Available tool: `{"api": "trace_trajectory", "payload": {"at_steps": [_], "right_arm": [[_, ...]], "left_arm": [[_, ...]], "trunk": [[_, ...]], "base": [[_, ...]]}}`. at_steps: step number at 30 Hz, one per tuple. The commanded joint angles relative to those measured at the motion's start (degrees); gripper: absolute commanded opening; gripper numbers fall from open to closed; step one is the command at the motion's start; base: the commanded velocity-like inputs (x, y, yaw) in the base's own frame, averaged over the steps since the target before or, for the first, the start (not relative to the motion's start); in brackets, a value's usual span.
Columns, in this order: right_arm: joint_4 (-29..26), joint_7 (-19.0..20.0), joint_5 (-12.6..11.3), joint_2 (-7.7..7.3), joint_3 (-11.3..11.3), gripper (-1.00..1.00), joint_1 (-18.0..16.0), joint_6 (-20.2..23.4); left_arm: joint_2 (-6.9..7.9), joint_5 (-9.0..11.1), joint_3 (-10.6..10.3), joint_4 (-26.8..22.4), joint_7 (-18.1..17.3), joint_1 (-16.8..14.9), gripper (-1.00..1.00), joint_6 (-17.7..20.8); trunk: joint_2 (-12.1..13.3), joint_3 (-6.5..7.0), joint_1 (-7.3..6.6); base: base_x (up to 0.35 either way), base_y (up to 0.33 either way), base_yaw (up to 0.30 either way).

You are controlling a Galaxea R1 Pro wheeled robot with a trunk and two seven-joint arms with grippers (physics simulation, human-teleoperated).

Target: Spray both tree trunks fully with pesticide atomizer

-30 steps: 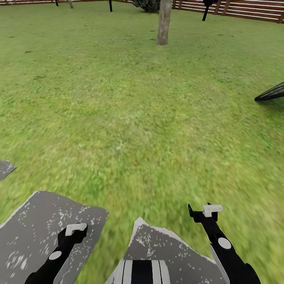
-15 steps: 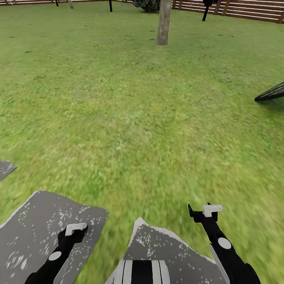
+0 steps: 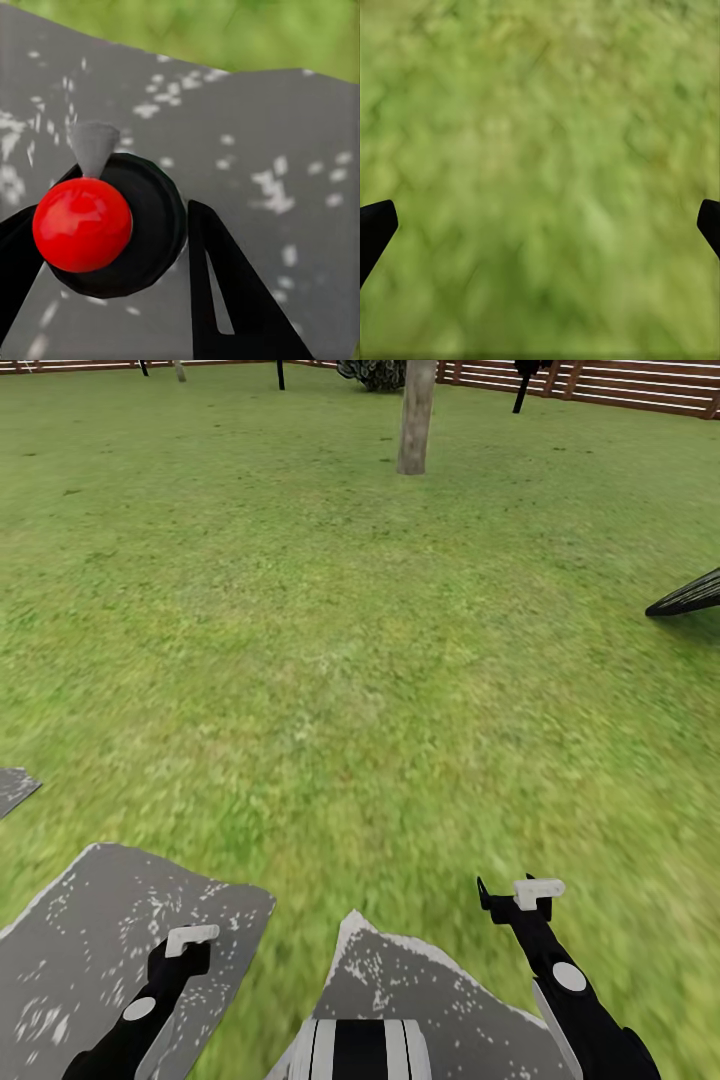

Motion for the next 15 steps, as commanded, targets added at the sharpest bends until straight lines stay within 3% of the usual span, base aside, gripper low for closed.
{"api": "trace_trajectory", "payload": {"at_steps": [1,7,15], "right_arm": [[0.0,0.0,0.0,0.0,0.0,1.0,0.0,0.0],[0.07,0.0,0.0,0.0,0.0,1.0,0.0,0.0],[0.06,0.0,0.0,0.0,0.0,1.0,0.0,0.0]], "left_arm": [[0.02,-0.04,-0.02,-0.01,-0.02,0.0,-1.0,-0.01],[0.12,-0.04,-0.01,-0.02,-0.04,-0.05,-1.0,0.06],[0.05,-0.04,0.03,-0.03,-0.02,-0.1,-1.0,0.49]], "trunk": [[0.0,0.0,0.0],[0.0,0.0,0.0],[0.11,1.77,-0.21]], "base": [[0.0,0.0,0.0],[0.0,0.0,0.0],[0.0,0.0,0.0]]}}
